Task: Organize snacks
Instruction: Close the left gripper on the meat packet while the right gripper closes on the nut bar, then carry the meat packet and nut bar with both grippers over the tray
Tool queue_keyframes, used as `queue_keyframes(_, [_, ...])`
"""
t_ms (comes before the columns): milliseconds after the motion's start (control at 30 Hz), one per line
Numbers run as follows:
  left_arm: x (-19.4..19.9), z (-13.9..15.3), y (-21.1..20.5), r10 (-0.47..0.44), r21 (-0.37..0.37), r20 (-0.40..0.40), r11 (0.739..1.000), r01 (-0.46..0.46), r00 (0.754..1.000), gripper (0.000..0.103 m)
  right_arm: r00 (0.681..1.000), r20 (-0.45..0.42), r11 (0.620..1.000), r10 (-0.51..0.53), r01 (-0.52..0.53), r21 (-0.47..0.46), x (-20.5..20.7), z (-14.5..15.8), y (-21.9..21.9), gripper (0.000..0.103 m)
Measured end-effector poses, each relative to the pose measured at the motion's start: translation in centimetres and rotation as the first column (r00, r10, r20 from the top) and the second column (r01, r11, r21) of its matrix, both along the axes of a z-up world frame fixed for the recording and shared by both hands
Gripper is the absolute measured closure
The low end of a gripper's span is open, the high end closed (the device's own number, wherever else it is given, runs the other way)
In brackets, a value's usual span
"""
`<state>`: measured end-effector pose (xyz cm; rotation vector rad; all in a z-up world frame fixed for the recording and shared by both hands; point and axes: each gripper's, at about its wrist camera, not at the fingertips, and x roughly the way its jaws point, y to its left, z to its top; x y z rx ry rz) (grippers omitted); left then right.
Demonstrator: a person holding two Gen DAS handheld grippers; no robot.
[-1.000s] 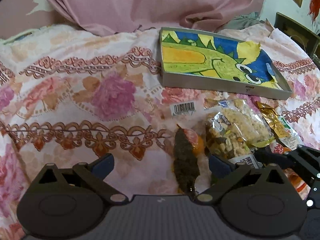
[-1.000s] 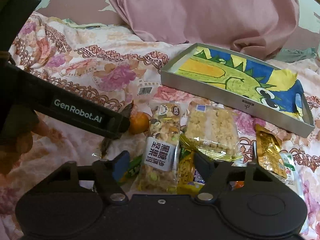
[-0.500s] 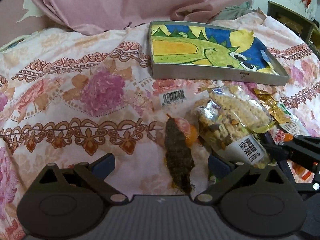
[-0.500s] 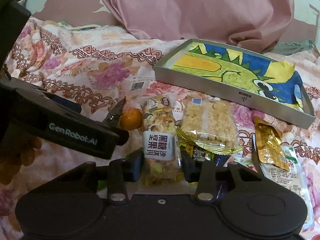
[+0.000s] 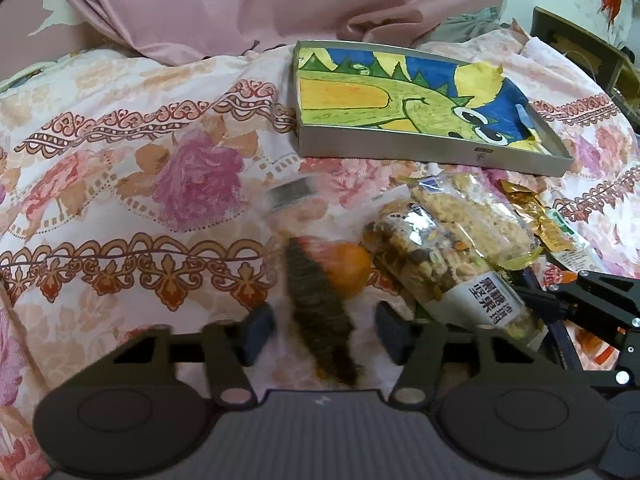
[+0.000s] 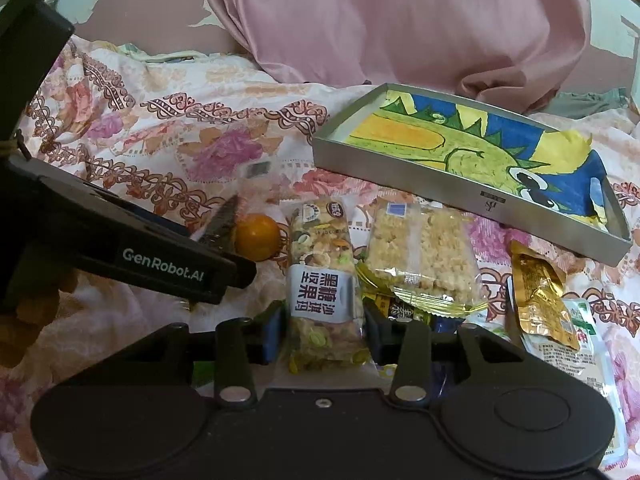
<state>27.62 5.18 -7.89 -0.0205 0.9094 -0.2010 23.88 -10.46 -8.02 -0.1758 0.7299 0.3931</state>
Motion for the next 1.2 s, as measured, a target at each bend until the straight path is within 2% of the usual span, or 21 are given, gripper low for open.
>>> queue_keyframes(267, [0.0, 0.2, 0.2, 0.015, -0.021, -0.012, 1.000, -0.015, 1.000, 0.049, 1.000, 0.012, 1.000, 0.008, -0.008, -0.016, -0.3, 0.1, 0.2, 0.064])
queue_keyframes(467, [-0.2, 0.8, 0.3, 0.036, -0.025, -0.005, 0.999, -0.036, 0.999, 0.051, 0.997, 0.069, 0.995, 0.037, -0.030, -0.090, -1.4, 0.1, 0.8, 0.065])
queue_keyframes(667, [-1.0, 1.9, 0.4, 0.063, 0.010, 0.047, 0.998, -0.064, 0.997, 0.053, 0.982, 0.171, 0.978, 0.085, -0.050, -0.201, -3.1, 0.4, 1.6, 0.065])
queue_keyframes(867, [-1.9, 3.0, 0.5, 0.091, 0.030, 0.092, 0.995, -0.094, 0.992, 0.053, 0.964, 0.245, 0.967, 0.099, -0.036, -0.252, -4.0, 1.0, 1.7, 0.065])
queue_keyframes(1033, [-2.6, 4.7, 0.3, 0.113, 0.029, 0.166, 0.992, -0.120, 0.980, 0.053, 0.949, 0.301, 0.966, 0.097, -0.017, -0.257, -4.7, 2.0, 1.6, 0.065])
queue_keyframes(1200, [-3.3, 6.5, 0.4, 0.148, 0.021, 0.249, 0.987, -0.158, 0.957, 0.053, 0.926, 0.372, 0.973, 0.060, 0.028, -0.229, -4.9, 3.8, 1.4, 0.065])
